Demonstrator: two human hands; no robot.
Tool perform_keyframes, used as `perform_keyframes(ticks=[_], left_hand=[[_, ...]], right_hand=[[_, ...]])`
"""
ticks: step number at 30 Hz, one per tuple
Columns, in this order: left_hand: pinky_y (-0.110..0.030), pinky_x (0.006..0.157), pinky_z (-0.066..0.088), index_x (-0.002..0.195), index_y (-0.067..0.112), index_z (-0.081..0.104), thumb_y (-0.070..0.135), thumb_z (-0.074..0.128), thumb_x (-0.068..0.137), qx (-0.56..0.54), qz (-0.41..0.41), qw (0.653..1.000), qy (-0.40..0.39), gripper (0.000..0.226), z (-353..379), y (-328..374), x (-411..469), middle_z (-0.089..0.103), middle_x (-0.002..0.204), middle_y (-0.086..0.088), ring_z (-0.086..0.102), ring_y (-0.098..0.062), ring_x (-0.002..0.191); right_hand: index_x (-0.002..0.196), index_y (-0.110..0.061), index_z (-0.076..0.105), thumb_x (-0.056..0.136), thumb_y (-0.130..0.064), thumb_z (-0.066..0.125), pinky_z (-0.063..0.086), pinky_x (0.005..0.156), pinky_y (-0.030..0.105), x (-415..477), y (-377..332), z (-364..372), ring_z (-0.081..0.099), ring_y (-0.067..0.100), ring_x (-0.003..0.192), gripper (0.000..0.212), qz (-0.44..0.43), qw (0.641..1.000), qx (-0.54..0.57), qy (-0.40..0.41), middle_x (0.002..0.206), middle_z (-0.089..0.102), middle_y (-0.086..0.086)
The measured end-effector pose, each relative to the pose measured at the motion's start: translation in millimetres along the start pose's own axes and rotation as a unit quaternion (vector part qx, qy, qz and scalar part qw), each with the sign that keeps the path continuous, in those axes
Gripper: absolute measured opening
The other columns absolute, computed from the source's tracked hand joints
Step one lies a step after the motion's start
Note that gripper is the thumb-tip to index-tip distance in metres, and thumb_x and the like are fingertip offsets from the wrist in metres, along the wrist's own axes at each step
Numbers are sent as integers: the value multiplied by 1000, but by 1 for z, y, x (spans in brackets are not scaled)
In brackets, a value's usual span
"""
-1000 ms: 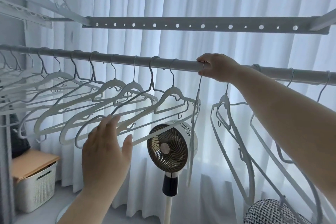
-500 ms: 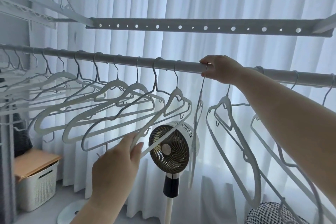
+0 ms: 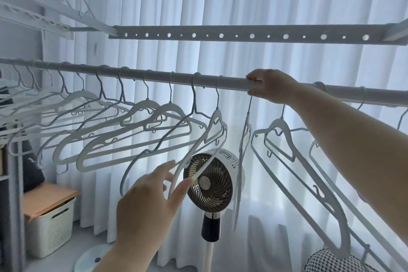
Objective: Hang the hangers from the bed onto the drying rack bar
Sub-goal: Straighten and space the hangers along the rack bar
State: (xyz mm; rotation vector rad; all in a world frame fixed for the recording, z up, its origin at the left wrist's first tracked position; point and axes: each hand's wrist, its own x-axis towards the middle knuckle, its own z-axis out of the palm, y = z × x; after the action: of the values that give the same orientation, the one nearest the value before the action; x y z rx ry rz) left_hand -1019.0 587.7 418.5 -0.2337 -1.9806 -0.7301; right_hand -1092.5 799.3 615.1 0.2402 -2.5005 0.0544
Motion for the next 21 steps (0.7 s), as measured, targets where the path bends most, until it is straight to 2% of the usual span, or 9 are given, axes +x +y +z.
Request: perform_keyframes(ticks=[2, 4, 6, 8, 10, 12, 17, 21], left_hand=[[-3, 48, 19, 92, 20, 68, 72, 14, 84, -7, 0, 1000, 7, 75, -1, -3, -3, 46, 64, 24, 50, -3, 51], [-12, 49, 29, 91, 18, 67, 71, 13, 85, -9, 17, 1000, 23, 76, -6, -6, 0, 55, 69, 16, 57, -14, 59], [-21, 54, 35, 89, 14, 66, 65, 15, 88, -6, 47, 997, 57, 72, -11, -10, 2, 60, 69, 6, 49, -15, 66], [-25, 58, 37, 87, 11, 66, 60, 17, 91, 9, 51, 995, 86, 71, -14, -16, 7, 61, 69, -1, 45, -15, 70], [-29, 61, 44, 86, 9, 67, 58, 21, 91, 35, 42, 995, 89, 67, -15, -25, 11, 64, 72, -4, 55, -24, 73], [-32, 59, 46, 88, 9, 66, 53, 34, 85, 47, 16, 996, 68, 55, -13, -33, 11, 66, 75, -3, 61, -31, 69], [-25, 53, 41, 89, 13, 69, 52, 39, 75, 14, -27, 999, 22, 51, -4, -45, 2, 60, 66, 9, 62, -21, 59], [-11, 39, 28, 70, 22, 67, 48, 39, 76, 29, -19, 999, -6, 39, 1, -57, 3, 45, 47, 17, 59, -14, 45]], right_hand=[[131, -14, 45, 91, -22, 53, 35, 80, 27, 1, 0, 0, 50, 27, 112, 41, 0, 1000, 3, 0, 123, 56, 10], [133, -15, 43, 91, -24, 53, 37, 87, 29, 1, 0, 0, 48, 27, 116, 44, 3, 1000, 9, 2, 128, 54, 9], [136, -16, 40, 91, -27, 53, 37, 95, 31, 2, -1, 0, 46, 26, 122, 48, 5, 1000, 15, 1, 133, 51, 7], [137, -17, 39, 91, -28, 52, 35, 99, 32, 3, -2, 1, 44, 26, 125, 49, 2, 1000, 19, 3, 136, 50, 6], [137, -17, 38, 92, -27, 51, 34, 102, 34, 4, -4, 2, 43, 24, 128, 48, -5, 1000, 20, 10, 139, 48, 4], [137, -17, 38, 92, -27, 50, 33, 104, 35, 6, -6, 1, 41, 23, 129, 48, -13, 1000, 20, 20, 140, 46, 2], [136, -16, 39, 92, -29, 51, 32, 106, 34, 12, -17, 1, 41, 23, 130, 48, -33, 999, 9, 33, 141, 45, 3], [136, -16, 40, 91, -29, 51, 33, 106, 34, 23, -36, 2, 41, 22, 130, 47, -51, 998, -3, 32, 141, 46, 2]])
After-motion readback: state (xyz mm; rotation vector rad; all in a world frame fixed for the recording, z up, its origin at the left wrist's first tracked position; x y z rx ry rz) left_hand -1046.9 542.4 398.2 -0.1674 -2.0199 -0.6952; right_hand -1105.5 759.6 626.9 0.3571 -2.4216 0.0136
